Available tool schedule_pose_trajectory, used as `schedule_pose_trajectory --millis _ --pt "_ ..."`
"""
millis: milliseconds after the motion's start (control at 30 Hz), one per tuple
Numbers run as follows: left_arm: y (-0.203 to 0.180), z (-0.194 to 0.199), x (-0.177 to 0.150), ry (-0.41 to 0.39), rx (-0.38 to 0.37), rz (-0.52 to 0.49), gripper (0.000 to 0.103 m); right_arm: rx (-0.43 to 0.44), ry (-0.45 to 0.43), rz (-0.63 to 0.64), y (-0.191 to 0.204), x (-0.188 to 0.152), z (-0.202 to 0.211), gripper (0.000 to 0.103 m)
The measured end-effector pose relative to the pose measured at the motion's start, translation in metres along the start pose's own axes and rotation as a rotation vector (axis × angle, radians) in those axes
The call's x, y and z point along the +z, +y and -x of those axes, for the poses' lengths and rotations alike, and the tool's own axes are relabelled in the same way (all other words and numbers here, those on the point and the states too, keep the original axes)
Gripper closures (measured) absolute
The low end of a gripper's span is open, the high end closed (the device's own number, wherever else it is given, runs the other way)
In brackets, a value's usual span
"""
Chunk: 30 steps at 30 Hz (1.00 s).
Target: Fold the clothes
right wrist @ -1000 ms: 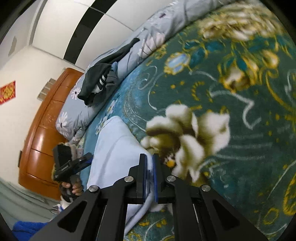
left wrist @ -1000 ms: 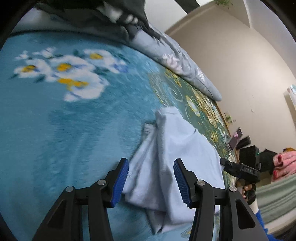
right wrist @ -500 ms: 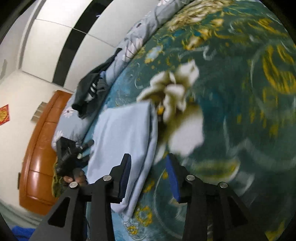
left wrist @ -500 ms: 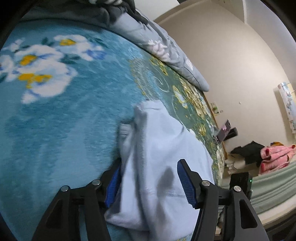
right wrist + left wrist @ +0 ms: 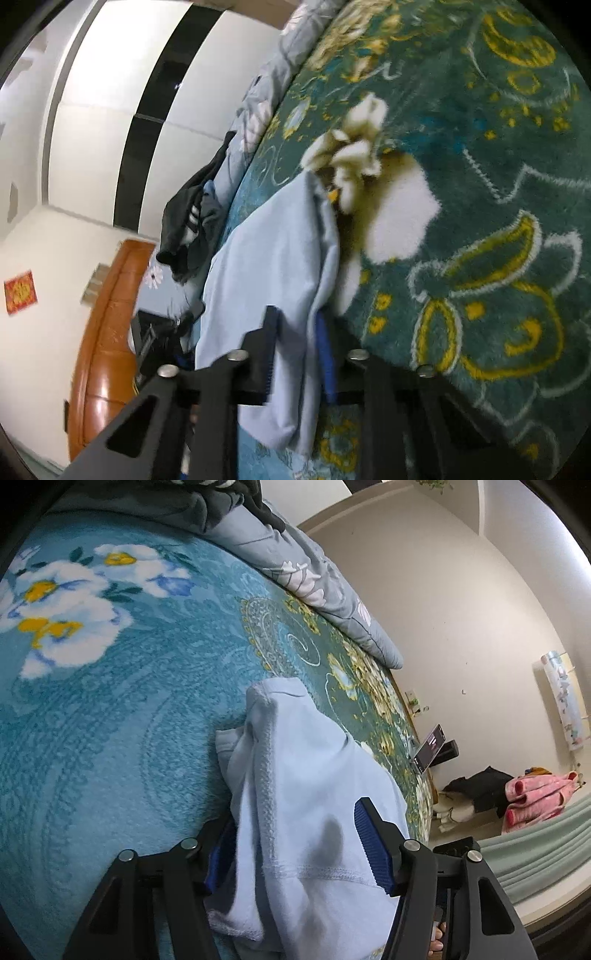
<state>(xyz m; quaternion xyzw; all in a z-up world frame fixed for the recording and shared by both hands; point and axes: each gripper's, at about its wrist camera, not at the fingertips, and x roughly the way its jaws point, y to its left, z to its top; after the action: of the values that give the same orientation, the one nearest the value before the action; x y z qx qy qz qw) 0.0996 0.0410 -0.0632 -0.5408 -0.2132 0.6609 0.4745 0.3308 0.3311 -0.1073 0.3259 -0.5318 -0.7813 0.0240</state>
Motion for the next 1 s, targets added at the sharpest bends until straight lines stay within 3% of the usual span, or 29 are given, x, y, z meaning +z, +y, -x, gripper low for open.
schedule_pose_trajectory --millis 33,133,167,500,767,867,1000 --pt "0.001 0.0 0.0 -0.006 -0.001 0.008 0.044 0.004 -0.003 -0.001 0.003 -0.002 -0.002 0.091" --pt "0.005 0.0 -0.003 -0.017 0.007 0.05 0.081 0.029 0.006 -0.004 0.008 0.007 -0.004 0.096" --pt "0.006 0.0 -0.005 -0.021 0.004 0.062 0.084 0.048 0.009 -0.01 0.01 0.013 -0.003 0.096" --pt "-0.008 0.027 -0.029 -0.134 -0.096 0.105 0.09 0.11 0.049 0.187 0.069 0.033 0.017 0.097" --pt "-0.021 0.11 -0.061 -0.278 -0.061 0.064 0.09 0.259 0.152 0.29 0.107 0.012 0.012 0.097" --pt "-0.019 0.117 -0.075 -0.277 -0.024 0.061 0.09 0.285 0.171 0.29 0.101 0.007 0.01 0.097" --pt "-0.004 0.079 -0.09 -0.19 0.042 0.095 0.09 0.224 0.194 0.249 0.066 0.004 0.004 0.098"
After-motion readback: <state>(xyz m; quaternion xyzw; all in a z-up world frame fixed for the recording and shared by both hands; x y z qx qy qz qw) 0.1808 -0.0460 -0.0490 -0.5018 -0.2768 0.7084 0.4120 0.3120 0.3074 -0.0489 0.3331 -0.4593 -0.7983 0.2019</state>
